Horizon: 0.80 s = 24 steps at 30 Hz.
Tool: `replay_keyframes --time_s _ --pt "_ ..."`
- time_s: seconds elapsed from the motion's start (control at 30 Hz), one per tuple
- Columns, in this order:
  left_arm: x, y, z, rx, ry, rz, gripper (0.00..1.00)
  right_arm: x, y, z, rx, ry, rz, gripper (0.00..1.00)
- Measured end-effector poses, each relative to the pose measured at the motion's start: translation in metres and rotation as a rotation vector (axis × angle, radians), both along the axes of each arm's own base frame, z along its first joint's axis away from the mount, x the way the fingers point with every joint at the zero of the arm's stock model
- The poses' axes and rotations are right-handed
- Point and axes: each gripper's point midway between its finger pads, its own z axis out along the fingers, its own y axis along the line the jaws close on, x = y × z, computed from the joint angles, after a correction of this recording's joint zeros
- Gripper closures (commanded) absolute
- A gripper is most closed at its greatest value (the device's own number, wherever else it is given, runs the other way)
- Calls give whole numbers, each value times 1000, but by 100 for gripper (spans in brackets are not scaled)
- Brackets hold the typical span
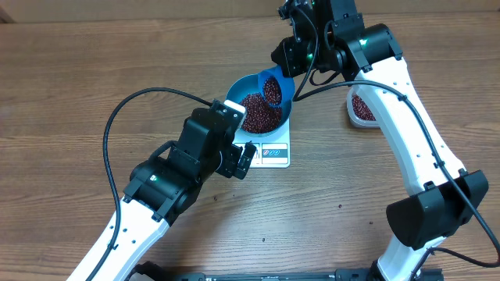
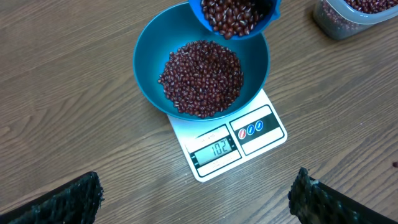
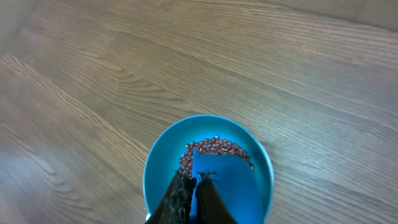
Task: Scoop item into bowl and weigh 150g on scale
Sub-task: 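Tilt the blue scoop with the right gripper to pour beans into bowl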
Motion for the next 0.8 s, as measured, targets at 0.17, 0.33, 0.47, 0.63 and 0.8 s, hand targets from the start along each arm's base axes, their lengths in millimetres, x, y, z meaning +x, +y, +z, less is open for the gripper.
replay_keyframes --time_s 0.17,0.33,0.47,0.63,0.8 --pt "0 0 0 0 0 0 1 1 -1 -1 -36 -25 10 96" --pt "0 0 0 0 0 0 1 -1 4 -3 -72 -45 20 96" --pt "0 0 0 0 0 0 0 -3 11 -3 -91 -60 34 96" --pt "0 0 0 0 0 0 0 -3 13 -3 -109 -76 36 96" --pt "0 0 0 0 0 0 0 -1 12 -2 -124 -92 44 96"
